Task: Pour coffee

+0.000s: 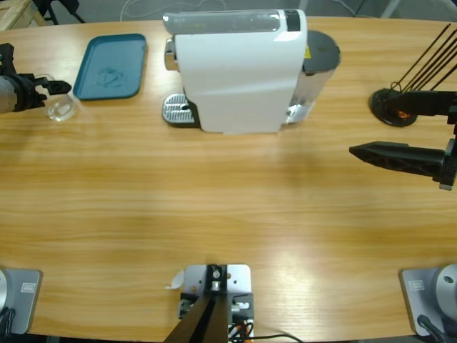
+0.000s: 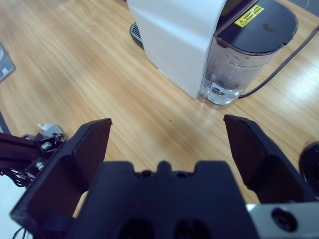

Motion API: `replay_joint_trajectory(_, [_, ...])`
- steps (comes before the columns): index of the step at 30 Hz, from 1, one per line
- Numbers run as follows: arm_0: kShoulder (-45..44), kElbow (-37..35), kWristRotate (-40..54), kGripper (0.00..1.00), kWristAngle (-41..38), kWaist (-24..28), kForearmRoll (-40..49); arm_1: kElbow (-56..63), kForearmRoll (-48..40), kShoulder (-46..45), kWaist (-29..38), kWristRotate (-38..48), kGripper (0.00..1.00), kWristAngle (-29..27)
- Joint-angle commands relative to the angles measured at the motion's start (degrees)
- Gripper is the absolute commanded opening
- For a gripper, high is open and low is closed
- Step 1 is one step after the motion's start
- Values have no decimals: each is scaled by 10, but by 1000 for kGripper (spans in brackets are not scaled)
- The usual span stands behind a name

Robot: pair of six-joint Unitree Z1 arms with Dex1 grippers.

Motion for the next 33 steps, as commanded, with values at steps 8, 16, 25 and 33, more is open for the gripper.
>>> replay_joint_trajectory(8, [-126,-29,83,526,-190,-68,132,21,-2,11,0,3,1000,-13])
replay_joint_trajectory(16, [-45,-148,186,526,-191,-164,208,21,-1,2,0,4,1000,-18])
replay_joint_trajectory(25, [55,-194,212,526,-226,-175,175,22,4,-2,-1,5,1000,-29])
replay_joint_trajectory(33, [64,-204,211,526,-252,-195,148,21,1,9,-1,5,1000,-29])
